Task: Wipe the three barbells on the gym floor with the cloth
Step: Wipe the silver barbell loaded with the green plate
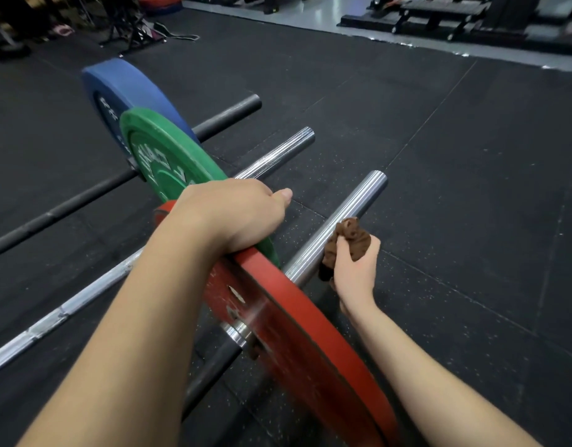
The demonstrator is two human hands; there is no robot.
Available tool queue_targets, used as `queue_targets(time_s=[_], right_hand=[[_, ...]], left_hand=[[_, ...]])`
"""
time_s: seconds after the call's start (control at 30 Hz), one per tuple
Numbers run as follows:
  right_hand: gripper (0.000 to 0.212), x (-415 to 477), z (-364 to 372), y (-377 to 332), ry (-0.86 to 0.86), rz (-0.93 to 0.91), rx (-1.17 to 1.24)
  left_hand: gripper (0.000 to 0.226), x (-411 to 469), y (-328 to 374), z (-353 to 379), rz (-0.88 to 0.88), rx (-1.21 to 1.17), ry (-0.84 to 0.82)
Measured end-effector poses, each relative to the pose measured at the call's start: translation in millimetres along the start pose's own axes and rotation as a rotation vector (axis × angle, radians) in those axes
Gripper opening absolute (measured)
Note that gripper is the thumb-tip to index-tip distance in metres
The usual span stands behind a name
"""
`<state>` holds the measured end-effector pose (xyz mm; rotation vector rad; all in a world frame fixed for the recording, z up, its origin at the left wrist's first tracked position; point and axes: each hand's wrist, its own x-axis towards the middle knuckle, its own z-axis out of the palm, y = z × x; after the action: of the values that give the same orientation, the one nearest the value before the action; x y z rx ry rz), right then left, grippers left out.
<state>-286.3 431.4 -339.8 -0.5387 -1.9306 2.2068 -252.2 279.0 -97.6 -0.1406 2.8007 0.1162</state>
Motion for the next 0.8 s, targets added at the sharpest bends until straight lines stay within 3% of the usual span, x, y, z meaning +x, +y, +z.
queue_targets(time_s=[0.1,0.3,0.37,0.43,0.57,0.67,0.8], right_hand=[[0.025,-35,0,12,-0.047,-0.013,-0.128],[0.062,-96,-12,0,-0.511,0.04,-0.239],[0.057,-88,-18,-3,-0.573,0.004,-0.338],[0.039,-75,-24,-2,-0.511,-0.117,-0.354],[0.037,-21,-28,-34,-0.209,-0.295,-0.36],[0.033,48,-28,-75,-0.045,-0.457,-0.56],[0.037,128,-15,-86,0.01,-0.482,-0.964]], left_hand=[[0.056,1,0,0,-0.004,0.004,0.001],[0.054,3,-3,0,-0.013,-0.014,0.017],[0.054,2,-3,-1,-0.013,-0.017,0.019],[0.054,1,-3,-1,-0.01,-0.017,0.021],[0.054,2,-1,0,-0.004,0.041,-0.023],[0.053,1,1,-2,-0.001,0.05,-0.037],[0.058,0,0,-2,0.003,0.028,-0.015]])
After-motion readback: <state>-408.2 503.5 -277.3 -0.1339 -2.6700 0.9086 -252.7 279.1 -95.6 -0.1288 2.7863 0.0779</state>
